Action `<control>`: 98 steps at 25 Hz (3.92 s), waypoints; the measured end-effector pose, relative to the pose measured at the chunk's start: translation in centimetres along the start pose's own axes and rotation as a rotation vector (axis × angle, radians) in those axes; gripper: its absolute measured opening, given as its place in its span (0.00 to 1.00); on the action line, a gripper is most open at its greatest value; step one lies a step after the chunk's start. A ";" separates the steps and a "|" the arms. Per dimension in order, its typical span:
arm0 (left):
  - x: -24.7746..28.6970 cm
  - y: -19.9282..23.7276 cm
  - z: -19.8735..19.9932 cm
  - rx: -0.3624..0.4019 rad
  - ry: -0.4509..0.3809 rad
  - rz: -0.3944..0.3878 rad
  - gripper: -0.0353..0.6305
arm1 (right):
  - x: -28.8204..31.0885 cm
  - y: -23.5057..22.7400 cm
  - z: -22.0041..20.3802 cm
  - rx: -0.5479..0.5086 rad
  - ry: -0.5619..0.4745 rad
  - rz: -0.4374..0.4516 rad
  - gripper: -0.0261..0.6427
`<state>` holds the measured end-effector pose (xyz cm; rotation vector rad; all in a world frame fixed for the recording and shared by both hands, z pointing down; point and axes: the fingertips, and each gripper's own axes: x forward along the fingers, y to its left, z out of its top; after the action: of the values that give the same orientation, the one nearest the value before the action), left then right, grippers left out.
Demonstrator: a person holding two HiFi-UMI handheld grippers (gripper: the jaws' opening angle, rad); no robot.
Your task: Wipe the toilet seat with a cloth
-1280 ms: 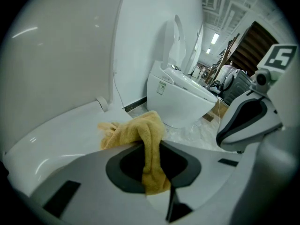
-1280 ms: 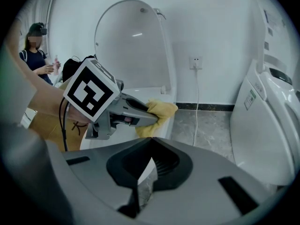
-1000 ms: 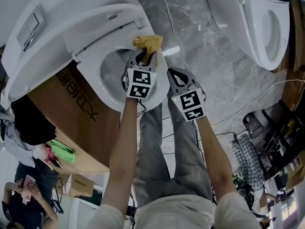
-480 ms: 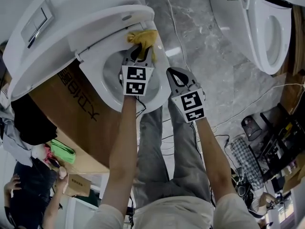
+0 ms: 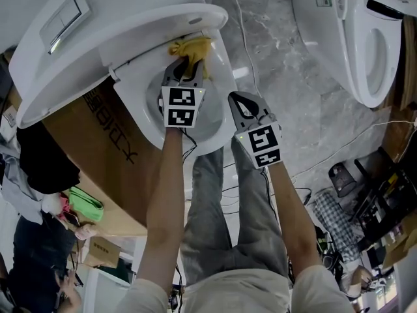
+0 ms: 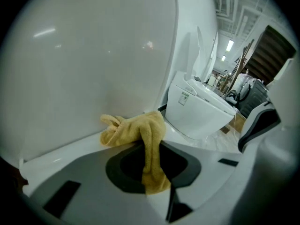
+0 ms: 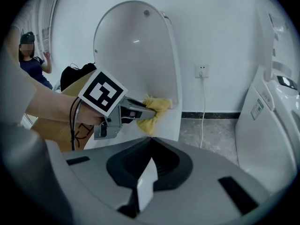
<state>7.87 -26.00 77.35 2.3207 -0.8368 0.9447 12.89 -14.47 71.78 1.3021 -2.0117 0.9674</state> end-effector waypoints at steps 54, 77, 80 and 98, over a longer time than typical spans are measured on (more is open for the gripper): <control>-11.8 13.7 -9.6 -0.186 0.022 0.262 0.18 | 4.7 11.6 2.9 -0.206 0.025 0.164 0.05; -16.8 12.0 -16.8 -0.298 0.040 0.361 0.18 | 2.7 14.3 0.4 -0.274 0.030 0.212 0.05; -17.9 11.3 -17.2 -0.306 0.033 0.378 0.18 | 2.0 14.5 0.3 -0.288 0.024 0.218 0.05; -27.4 3.8 -11.9 -0.348 -0.153 0.489 0.18 | -7.2 15.7 4.3 -0.347 -0.115 0.257 0.05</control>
<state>-15.63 -11.41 65.39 1.9367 -1.5454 0.7337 0.90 -9.86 59.50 0.9468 -2.3510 0.6205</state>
